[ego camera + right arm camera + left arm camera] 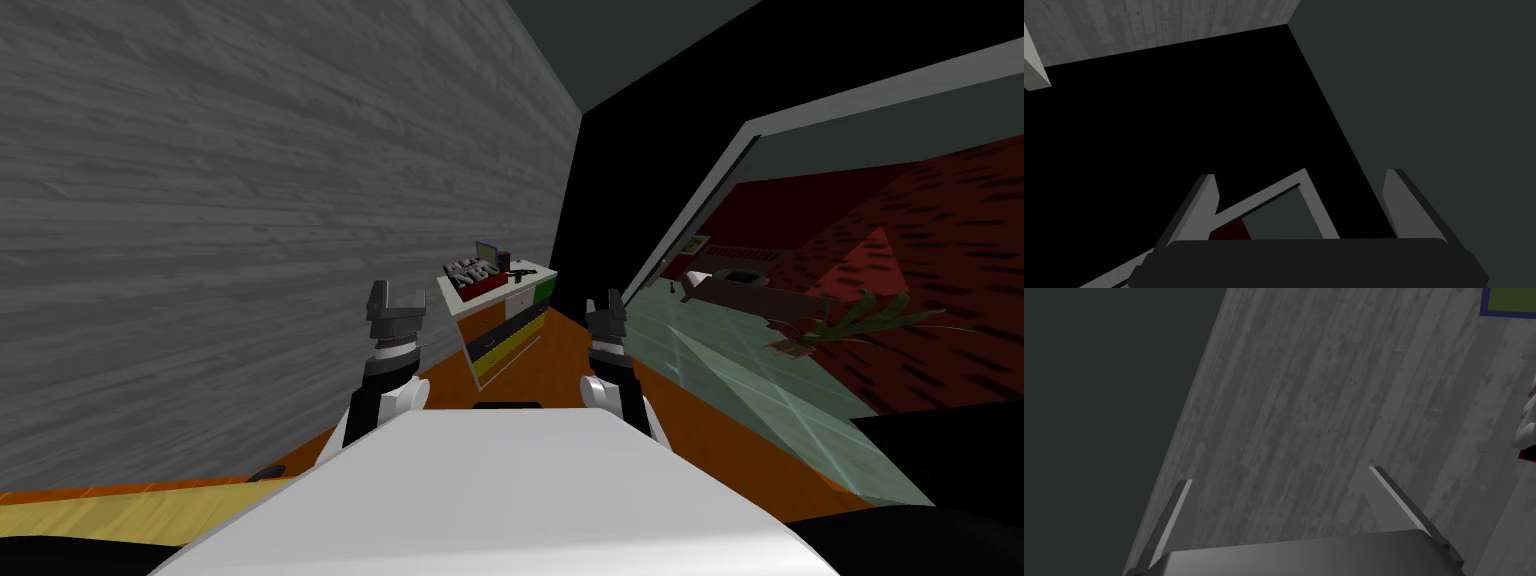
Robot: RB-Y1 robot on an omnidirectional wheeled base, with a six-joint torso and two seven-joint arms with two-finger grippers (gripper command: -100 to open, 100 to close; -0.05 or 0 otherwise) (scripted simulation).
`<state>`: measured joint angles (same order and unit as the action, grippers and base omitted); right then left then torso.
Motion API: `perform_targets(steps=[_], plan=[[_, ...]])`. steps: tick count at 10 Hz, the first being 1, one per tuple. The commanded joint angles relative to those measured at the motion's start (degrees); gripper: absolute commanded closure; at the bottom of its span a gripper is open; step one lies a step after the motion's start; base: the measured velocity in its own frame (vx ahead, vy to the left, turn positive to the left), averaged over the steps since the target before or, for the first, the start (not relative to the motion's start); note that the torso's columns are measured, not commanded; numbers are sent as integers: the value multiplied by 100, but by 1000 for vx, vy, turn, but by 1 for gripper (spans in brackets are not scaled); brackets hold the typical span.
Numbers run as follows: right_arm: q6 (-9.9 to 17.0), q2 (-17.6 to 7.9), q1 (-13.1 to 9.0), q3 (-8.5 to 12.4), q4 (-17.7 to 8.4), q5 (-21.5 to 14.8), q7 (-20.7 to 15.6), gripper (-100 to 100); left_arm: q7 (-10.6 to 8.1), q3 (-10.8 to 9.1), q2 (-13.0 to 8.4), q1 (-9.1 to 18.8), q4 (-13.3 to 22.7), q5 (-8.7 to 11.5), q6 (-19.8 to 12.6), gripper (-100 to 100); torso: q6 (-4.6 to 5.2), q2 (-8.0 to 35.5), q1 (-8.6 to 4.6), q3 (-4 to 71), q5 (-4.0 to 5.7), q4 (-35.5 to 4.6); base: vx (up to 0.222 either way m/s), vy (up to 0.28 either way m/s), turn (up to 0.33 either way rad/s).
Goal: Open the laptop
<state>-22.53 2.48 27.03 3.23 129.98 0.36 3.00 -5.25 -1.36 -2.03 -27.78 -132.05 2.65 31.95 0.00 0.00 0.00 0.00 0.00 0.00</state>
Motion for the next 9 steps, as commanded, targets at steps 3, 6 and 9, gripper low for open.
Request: perform_targets(steps=[3, 6, 9], plan=[[0, 0, 0, 0, 1, 0, 0, 0, 0, 0, 0, 0, -1, 0, 0, 0, 0, 1003, 0, 2014, 0, -1006, 0, 0, 0], [0, 0, 0, 0, 1, 0, 0, 0, 0, 0, 0, 0, -1, 0, 0, 0, 0, 2269, 0, 4536, 0, -2268, 0, 0, 0], [-1, 0, 0, 0, 2, 0, 0, 0, 0, 0, 0, 0, -2, 0, 1, 0, 0, 3539, 0, 7073, 0, -3537, 0, 0, 0]])
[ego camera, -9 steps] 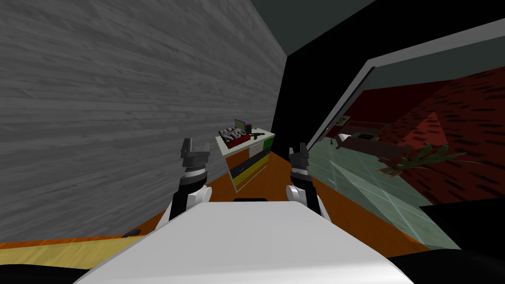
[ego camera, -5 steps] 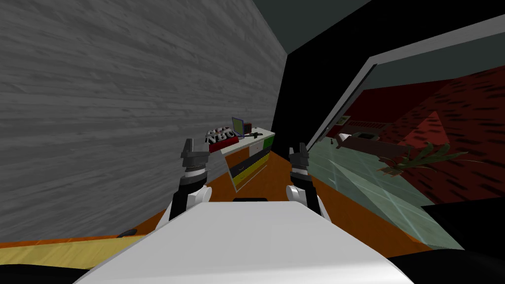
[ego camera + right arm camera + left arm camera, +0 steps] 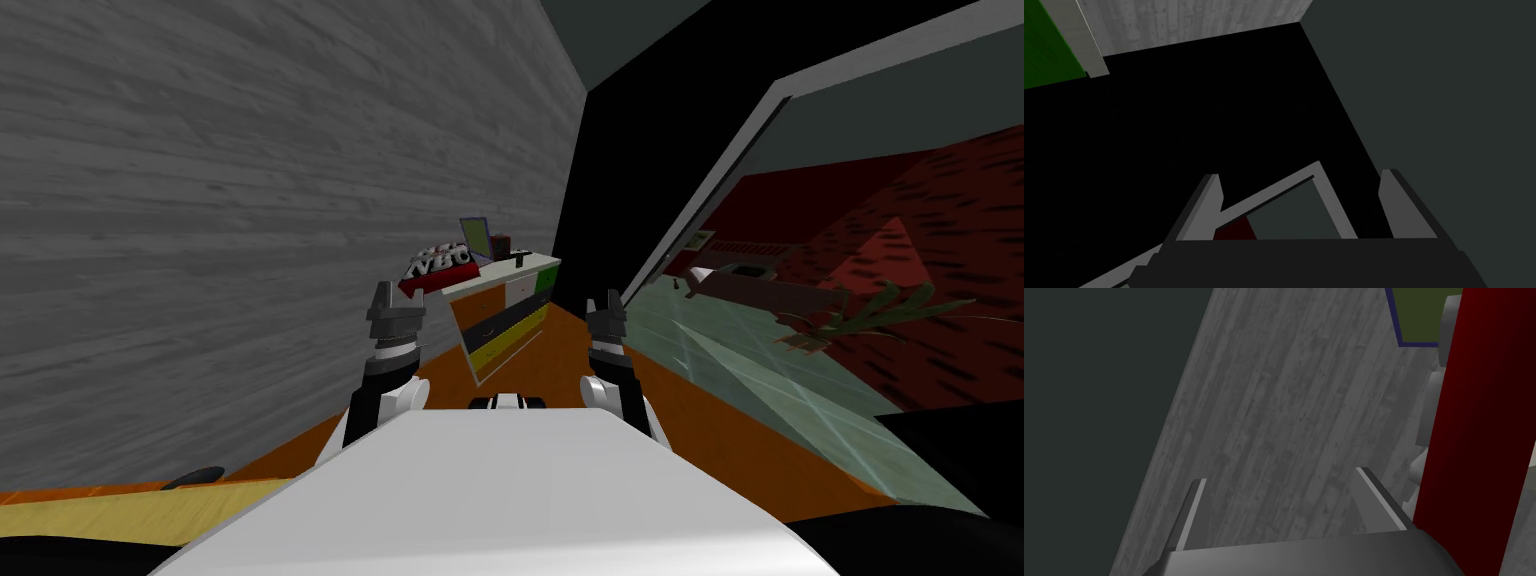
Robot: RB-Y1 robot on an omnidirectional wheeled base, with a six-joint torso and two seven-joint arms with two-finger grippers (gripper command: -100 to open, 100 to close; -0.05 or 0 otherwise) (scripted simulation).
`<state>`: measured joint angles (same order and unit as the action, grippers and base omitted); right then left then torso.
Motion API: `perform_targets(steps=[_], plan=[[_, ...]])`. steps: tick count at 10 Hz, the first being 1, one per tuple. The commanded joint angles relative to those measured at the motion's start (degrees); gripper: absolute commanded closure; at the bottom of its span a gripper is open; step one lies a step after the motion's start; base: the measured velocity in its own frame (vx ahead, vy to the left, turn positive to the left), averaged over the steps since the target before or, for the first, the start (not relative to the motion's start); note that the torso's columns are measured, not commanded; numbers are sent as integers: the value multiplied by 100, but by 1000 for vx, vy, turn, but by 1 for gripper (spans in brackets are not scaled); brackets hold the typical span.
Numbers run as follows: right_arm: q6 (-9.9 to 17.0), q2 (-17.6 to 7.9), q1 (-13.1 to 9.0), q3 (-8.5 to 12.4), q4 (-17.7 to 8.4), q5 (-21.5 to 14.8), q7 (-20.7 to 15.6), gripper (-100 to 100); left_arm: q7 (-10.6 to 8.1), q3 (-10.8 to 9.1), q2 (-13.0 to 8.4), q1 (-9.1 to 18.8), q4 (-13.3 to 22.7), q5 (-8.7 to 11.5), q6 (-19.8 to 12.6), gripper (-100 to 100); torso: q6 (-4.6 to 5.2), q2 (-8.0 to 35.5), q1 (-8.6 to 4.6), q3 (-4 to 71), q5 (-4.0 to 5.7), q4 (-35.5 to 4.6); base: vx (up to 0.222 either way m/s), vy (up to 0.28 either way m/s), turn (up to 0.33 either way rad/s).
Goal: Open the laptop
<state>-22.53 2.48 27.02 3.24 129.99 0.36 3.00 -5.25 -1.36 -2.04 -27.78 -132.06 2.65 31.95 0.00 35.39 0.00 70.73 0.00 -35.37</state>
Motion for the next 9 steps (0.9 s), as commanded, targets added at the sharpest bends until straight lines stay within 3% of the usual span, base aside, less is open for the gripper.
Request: perform_targets(steps=[1, 3, 9], plan=[[0, 0, 0, 0, 0, 0, 0, 0, -83, -73, -246, 145, -35, 36, -117, -100, 0, 423, 0, 846, 0, -423, 33, -7, 81], [1, 0, 2, 0, -3, 0, 0, 0, -202, -180, -476, 358, -65, 92, -295, -100, 0, 656, -2, 1361, 1, -664, 60, -22, 90], [1, 1, 2, 0, -3, 0, 0, 0, -642, -586, -1070, 1180, -43, 321, -1020, -100, -1, 697, 3, 1379, -1, -694, 77, -55, 103]])
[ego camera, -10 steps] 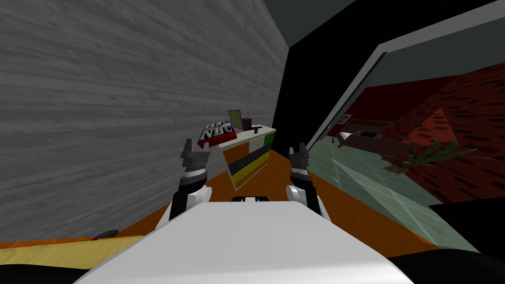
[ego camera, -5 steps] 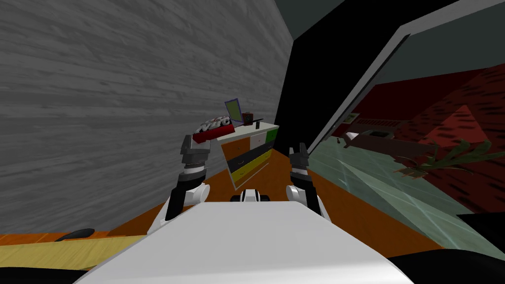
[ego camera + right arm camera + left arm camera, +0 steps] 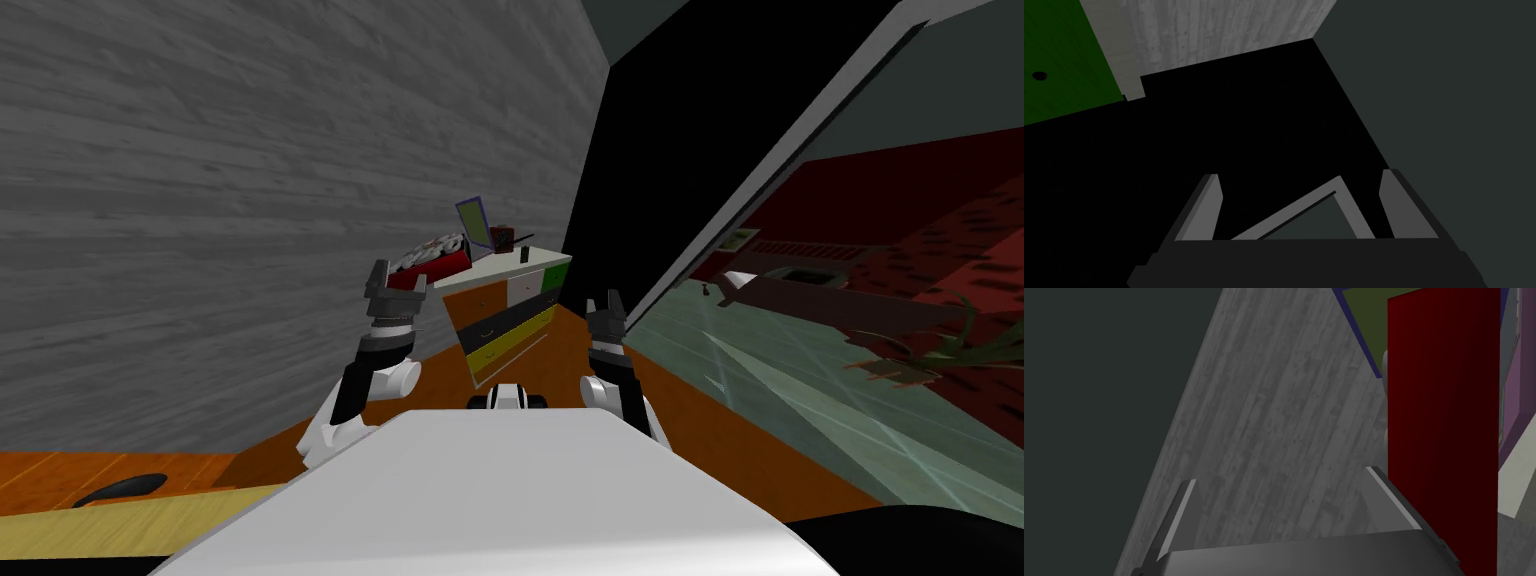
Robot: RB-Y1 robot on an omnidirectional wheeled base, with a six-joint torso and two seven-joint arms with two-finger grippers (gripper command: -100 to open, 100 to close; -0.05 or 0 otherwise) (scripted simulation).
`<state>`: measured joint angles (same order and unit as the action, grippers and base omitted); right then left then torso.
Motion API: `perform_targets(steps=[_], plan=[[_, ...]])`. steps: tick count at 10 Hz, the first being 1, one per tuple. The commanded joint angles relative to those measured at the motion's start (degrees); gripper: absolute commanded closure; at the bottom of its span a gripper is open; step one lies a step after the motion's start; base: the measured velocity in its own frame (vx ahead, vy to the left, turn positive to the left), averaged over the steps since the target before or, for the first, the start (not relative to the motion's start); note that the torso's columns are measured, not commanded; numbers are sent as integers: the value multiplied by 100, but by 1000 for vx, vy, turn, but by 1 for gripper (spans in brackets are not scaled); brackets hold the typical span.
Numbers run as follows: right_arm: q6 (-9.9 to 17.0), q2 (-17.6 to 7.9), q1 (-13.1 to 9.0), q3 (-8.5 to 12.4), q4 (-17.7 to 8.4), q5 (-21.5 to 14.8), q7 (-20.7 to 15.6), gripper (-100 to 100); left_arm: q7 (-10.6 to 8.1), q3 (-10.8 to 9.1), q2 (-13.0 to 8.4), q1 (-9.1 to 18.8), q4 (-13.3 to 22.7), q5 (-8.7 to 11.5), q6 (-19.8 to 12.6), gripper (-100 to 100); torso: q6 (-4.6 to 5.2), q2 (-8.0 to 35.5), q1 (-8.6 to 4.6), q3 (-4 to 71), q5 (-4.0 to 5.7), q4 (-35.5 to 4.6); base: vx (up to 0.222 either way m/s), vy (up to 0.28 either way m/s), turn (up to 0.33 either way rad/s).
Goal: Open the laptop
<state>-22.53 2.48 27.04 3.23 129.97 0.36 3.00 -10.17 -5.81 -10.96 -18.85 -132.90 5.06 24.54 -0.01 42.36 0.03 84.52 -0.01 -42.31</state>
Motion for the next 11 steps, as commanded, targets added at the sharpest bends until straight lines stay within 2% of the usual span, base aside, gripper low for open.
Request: perform_targets(steps=[1, 4, 5, 7, 8, 10, 11], plan=[[0, 0, 0, 0, 0, 0, 0, 0, -151, -141, -178, 323, 40, 80, -278, -100, 0, -9, -1, 6, 0, 3, 64, -49, 62], [0, 0, 1, 0, 0, 0, 0, 0, -471, -449, -534, 916, 193, 268, -807, -100, 0, -16, -15, 11, 4, 5, 98, -95, 164], [0, 1, 1, 0, 0, 0, 0, 0, -471, -449, -534, 1012, 193, 268, -870, -100, 0, -16, -16, 10, 5, 5, 77, -92, 55], [0, 0, 0, 0, 0, 0, 0, 0, -693, -670, -768, 1406, 374, 412, -1265, -100, 0, -4, 2, 2, -1, 1, 100, -107, 153], [0, 0, 1, 0, 0, 0, 0, 0, -693, -670, -768, 1525, 374, 412, -1318, -100, -1, -13, -5, 8, 1, 4, 73, -106, 89], [0, 0, 0, 0, 0, 0, 0, 0, -914, -896, -992, 1946, 624, 568, -1713, -100, 13, -33, -7, 24, 4, 13, 87, -136, 161], [0, 1, 0, -1, 0, 0, 0, 0, -914, -896, -992, 2068, 624, 568, -1797, -100, 13, -69, -6, 54, 8, 16, 75, -135, 91]])
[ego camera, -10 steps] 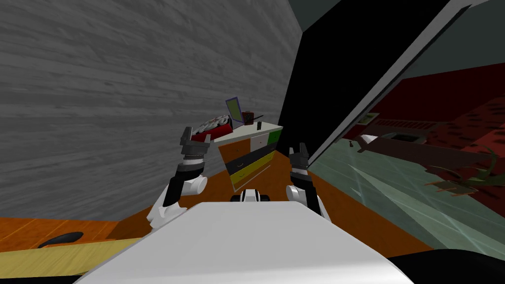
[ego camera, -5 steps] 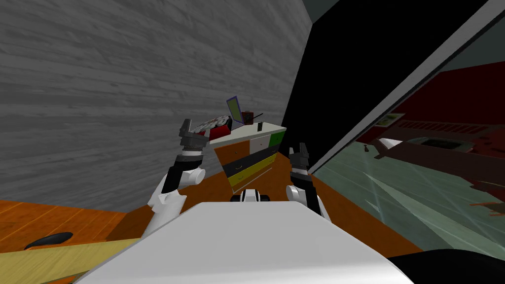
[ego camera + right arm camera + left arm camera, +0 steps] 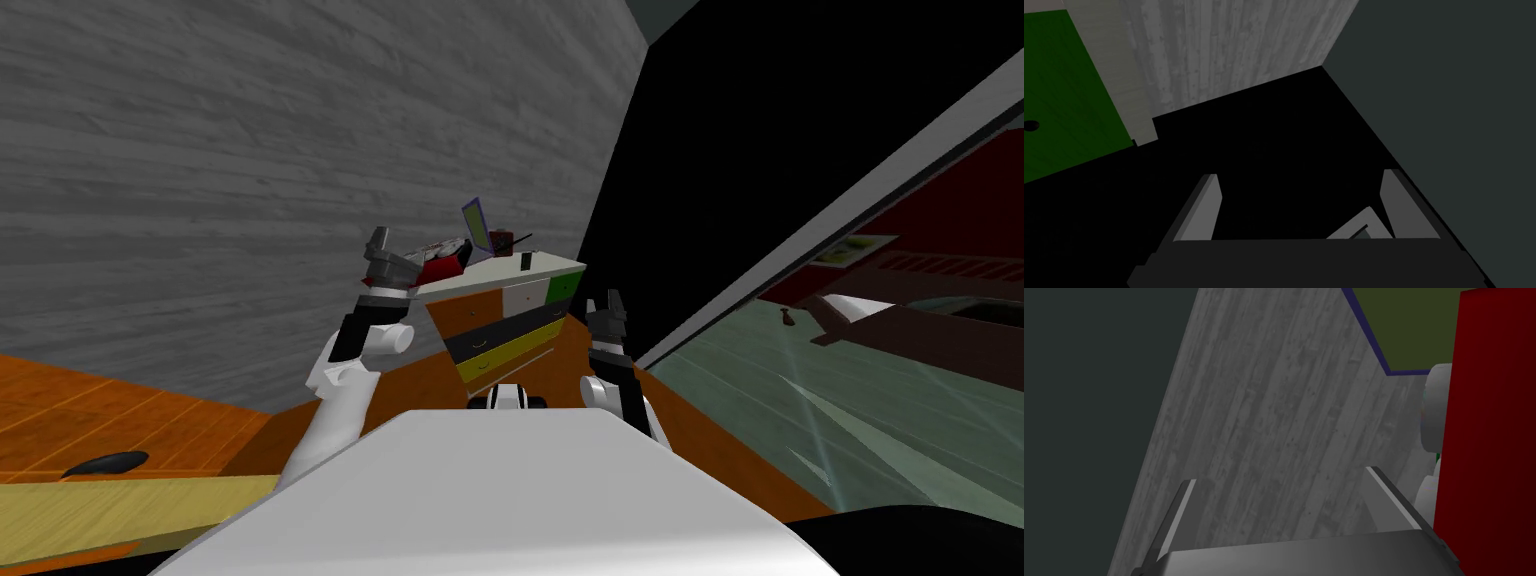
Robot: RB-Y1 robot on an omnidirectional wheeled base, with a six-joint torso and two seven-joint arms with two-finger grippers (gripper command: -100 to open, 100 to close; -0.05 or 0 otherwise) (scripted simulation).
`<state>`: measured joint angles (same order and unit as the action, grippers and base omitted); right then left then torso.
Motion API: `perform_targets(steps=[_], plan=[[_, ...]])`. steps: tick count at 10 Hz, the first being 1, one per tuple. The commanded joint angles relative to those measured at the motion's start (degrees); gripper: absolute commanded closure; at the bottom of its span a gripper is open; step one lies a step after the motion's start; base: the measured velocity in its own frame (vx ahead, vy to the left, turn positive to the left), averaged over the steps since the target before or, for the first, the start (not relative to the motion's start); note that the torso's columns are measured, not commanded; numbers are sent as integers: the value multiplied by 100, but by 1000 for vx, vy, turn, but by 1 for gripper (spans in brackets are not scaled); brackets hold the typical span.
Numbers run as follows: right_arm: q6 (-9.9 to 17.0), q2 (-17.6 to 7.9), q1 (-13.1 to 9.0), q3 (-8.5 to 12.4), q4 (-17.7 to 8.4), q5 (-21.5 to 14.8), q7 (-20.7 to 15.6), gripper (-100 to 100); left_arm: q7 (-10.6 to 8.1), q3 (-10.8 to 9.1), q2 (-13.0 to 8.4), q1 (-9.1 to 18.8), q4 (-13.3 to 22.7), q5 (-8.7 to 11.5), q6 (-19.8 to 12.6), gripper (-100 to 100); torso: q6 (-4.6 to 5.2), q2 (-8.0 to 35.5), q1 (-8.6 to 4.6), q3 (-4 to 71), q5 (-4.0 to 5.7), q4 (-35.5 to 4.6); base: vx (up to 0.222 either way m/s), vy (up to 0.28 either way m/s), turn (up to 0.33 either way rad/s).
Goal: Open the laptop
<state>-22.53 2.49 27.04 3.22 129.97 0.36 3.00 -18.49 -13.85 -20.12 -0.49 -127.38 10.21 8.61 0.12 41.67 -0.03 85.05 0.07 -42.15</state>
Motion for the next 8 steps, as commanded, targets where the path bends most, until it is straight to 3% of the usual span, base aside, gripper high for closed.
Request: perform_targets(steps=[1, 6, 7, 8], plan=[[0, -1, -1, 0, 0, 0, 0, 0, -189, -205, -184, 421, 223, 135, -413, -100, 11, -7, 10, 7, -1, 5, 71, -131, 104], [0, 0, -1, 0, 0, 0, 0, 0, -395, -428, -391, 1075, 581, 301, -961, -100, -14, -39, 75, 29, -34, 22, 59, -133, 95], [0, -1, -1, 1, 0, 0, 0, 0, -493, -537, -490, 1315, 786, 386, -1156, -100, -9, -36, 89, 24, -41, 28, 38, -137, 130], [0, -1, 0, 0, 0, 0, 0, 0, -493, -537, -490, 1358, 786, 386, -1217, -100, -20, -38, 86, 27, -41, 24, 47, -116, 85]])
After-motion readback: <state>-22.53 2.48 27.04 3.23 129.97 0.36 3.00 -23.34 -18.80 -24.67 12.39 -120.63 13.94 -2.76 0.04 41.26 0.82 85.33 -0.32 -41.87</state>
